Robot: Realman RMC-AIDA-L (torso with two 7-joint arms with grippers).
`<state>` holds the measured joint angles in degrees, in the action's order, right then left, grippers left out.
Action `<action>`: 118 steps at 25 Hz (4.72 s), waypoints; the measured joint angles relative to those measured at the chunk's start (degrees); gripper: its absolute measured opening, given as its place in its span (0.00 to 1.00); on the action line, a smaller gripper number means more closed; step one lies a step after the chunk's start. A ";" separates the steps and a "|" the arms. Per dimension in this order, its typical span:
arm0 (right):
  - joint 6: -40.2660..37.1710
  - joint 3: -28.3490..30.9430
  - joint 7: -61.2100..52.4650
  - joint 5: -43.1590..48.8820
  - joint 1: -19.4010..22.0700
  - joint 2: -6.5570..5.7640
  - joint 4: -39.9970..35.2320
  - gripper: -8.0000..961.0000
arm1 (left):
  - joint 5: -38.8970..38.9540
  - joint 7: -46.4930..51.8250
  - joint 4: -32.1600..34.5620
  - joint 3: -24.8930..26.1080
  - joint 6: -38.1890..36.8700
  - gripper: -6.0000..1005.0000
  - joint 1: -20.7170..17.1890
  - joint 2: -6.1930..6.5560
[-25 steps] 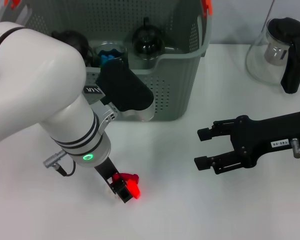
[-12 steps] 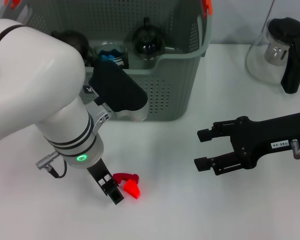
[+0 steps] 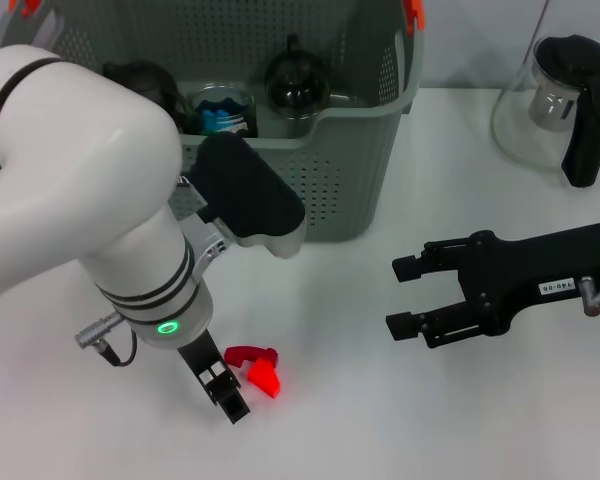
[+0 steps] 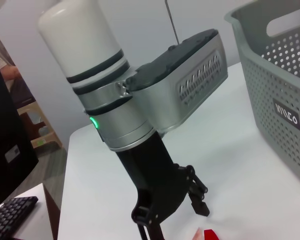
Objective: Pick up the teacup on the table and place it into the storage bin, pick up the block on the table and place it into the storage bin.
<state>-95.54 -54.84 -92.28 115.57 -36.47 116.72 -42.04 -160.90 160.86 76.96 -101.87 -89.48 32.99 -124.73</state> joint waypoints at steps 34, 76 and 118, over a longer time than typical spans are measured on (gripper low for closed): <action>0.27 0.00 0.00 0.01 0.00 0.08 -0.20 0.90 | 0.16 0.85 -0.50 -1.50 0.66 0.51 0.39 -0.07; -1.39 0.62 0.31 0.09 -0.41 0.00 -0.02 0.90 | 27.42 -25.30 -16.88 50.26 23.27 0.45 12.43 11.01; 10.22 -8.93 -3.42 12.45 -14.50 3.98 13.67 0.90 | 45.14 -65.75 -6.46 52.68 -23.25 0.95 -16.33 3.30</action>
<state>-85.32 -63.77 -95.70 128.02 -50.96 120.70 -28.37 -115.76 95.11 70.51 -49.20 -112.73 16.67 -121.44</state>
